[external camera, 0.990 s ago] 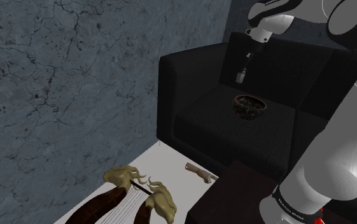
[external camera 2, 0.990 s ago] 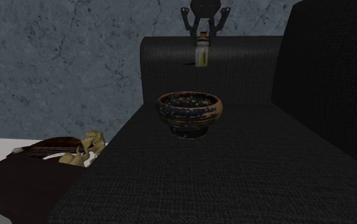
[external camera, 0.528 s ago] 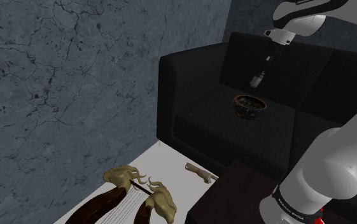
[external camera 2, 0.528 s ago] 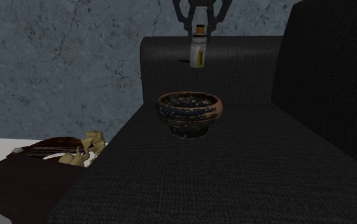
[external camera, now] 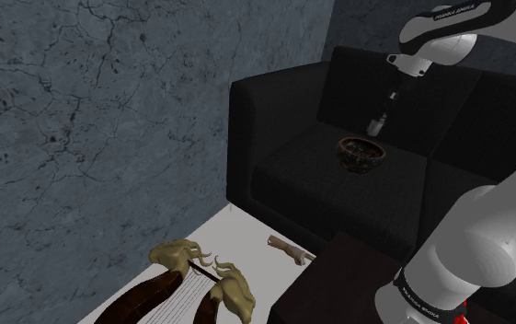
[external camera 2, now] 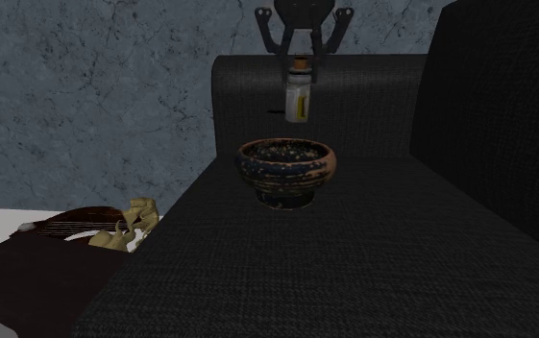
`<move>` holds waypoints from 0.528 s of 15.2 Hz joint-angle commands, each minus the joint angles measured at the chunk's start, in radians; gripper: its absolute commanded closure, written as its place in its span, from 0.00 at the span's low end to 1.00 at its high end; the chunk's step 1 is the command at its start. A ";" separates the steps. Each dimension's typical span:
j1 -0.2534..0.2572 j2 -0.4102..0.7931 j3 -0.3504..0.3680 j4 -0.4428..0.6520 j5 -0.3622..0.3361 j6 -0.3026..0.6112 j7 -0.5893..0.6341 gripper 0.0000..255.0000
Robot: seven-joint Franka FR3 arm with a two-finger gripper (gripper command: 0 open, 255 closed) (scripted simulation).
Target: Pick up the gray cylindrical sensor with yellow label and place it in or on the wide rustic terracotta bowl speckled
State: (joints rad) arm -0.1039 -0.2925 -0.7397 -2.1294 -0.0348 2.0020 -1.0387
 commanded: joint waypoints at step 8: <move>0.005 0.037 -0.030 -0.095 0.023 0.123 -0.036 1.00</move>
State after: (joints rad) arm -0.1006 -0.2670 -0.7610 -2.2194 -0.0197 2.1115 -1.0634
